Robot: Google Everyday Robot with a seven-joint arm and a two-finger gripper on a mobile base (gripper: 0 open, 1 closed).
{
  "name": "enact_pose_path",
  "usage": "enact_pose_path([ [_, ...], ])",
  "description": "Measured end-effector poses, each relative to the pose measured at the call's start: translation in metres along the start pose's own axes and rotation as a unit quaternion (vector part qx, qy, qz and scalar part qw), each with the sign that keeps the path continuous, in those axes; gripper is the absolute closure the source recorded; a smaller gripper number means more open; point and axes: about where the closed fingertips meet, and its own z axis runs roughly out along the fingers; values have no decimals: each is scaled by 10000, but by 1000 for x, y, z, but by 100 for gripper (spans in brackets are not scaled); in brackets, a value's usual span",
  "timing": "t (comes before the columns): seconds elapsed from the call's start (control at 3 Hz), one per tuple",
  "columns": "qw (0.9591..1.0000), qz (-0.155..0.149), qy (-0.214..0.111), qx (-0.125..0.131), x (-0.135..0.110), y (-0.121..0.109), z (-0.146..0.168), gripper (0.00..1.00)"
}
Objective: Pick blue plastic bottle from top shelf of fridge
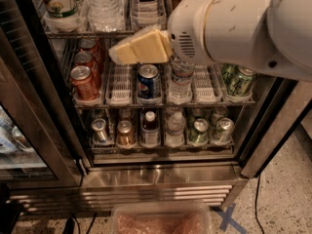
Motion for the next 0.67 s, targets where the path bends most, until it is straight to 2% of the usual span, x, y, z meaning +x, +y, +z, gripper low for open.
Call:
enact_pose_path([
  [0.33, 9988, 334, -234, 273, -6, -8, 5, 0],
  [0.67, 9964, 389, -593, 455, -19, -21, 14, 0],
])
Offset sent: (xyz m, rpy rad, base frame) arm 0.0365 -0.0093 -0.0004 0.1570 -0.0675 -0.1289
